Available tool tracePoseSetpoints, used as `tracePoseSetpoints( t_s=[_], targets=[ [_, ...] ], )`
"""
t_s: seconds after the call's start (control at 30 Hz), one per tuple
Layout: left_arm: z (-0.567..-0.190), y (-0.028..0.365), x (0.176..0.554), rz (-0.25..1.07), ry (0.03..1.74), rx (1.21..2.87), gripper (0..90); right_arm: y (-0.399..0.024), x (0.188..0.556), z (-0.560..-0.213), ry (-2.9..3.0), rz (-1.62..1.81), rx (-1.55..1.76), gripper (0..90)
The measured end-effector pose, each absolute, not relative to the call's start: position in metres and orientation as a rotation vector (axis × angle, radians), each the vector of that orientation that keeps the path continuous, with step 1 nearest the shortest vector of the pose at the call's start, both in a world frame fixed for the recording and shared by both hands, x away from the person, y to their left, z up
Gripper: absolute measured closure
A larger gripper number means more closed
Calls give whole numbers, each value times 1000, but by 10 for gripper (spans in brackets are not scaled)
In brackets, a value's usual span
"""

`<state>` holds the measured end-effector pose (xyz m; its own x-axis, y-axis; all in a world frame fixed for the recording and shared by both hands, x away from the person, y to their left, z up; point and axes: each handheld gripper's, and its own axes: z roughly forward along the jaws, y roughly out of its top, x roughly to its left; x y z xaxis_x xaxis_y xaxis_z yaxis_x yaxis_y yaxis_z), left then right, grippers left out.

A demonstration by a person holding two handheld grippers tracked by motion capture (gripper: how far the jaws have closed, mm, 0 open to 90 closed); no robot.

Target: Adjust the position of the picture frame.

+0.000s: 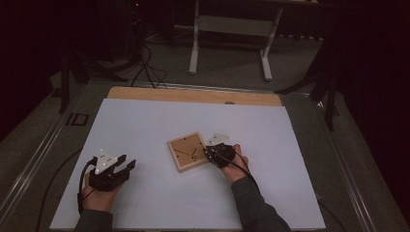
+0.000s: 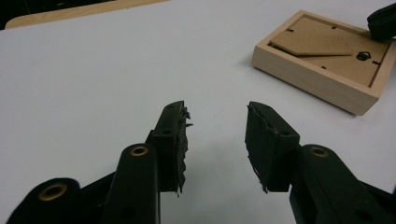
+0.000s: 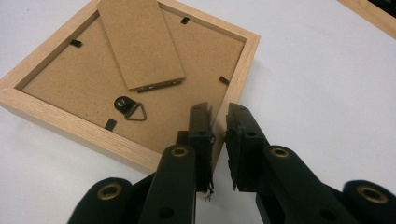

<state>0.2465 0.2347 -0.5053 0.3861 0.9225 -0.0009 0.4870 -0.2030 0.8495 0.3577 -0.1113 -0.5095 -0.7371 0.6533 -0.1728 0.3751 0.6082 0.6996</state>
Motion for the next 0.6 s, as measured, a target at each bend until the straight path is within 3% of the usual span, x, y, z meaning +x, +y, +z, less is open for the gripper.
tracePoseSetpoints(
  t_s=[0.6],
  targets=[
    [-510, 234, 249, 622, 1229, 1853, 584, -105, 356, -509, 2459, 921, 749, 805]
  ],
)
